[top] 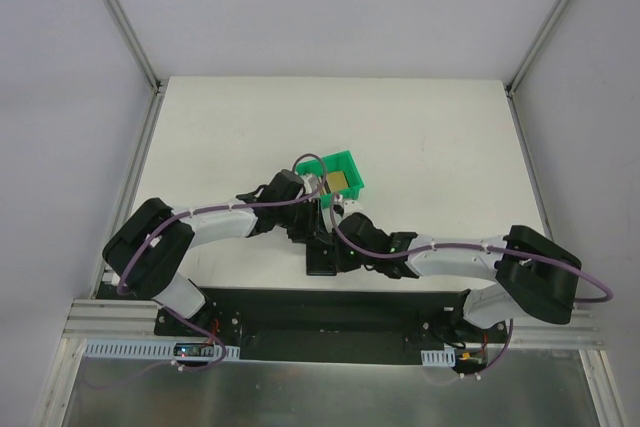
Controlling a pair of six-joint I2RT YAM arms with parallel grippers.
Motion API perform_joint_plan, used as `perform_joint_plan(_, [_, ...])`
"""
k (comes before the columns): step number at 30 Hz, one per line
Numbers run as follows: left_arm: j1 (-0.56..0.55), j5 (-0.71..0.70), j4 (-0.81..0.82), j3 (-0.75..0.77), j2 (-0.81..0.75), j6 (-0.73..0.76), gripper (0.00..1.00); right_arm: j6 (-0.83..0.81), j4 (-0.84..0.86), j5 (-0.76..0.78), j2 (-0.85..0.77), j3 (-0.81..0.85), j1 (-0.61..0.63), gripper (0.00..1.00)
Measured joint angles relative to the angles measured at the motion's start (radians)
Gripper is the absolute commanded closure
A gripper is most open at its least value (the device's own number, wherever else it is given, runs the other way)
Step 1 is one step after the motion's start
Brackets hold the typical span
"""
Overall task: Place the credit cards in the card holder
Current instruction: Close the card holder at the center of the board.
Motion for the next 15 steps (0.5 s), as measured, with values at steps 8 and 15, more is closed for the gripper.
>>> perform_joint_plan(8, [0.000, -0.057, -0.054, -0.001, -0.058, 0.029, 0.65, 0.023, 0.040, 0.003, 0.001, -0.023, -0.026, 0.99])
perform_joint_plan(15, [0.000, -0.095, -0.120, -0.003, -0.132, 0.105, 0.69, 0.036, 0.038, 0.001, 0.013, -0.012, -0.029, 0.99])
